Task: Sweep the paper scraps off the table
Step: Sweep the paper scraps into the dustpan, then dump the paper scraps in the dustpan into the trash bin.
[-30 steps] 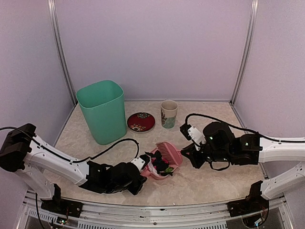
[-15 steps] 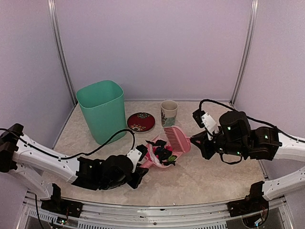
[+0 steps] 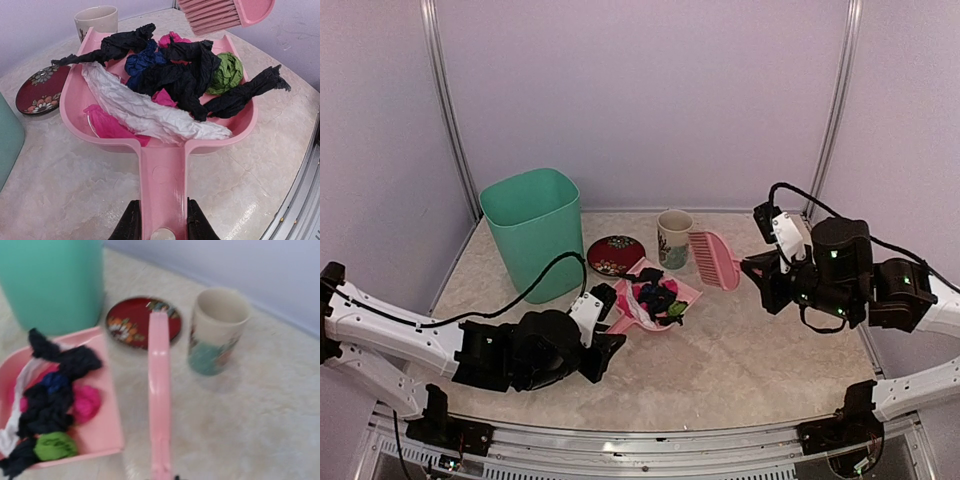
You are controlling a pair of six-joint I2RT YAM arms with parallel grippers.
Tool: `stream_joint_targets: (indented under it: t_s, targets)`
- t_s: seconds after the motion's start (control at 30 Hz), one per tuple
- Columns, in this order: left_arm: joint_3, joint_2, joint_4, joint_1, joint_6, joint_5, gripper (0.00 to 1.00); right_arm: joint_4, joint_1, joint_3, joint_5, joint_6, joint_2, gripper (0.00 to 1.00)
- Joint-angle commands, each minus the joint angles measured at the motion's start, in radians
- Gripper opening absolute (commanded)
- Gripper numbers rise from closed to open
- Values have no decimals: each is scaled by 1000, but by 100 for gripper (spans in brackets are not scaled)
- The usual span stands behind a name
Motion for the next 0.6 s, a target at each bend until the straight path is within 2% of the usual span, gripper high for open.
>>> stream_joint_targets:
  t_s: [0.0, 0.33, 0.57]
  targets:
    - [38, -46, -50, 21, 30, -44, 0, 71, 11, 33, 117, -8, -78, 0]
    - [170, -139, -230, 95, 49, -15, 0, 85, 9, -45, 249, 17, -118, 0]
    - [357, -137, -411, 175, 69, 29, 0, 153, -4, -136, 227, 32, -83, 0]
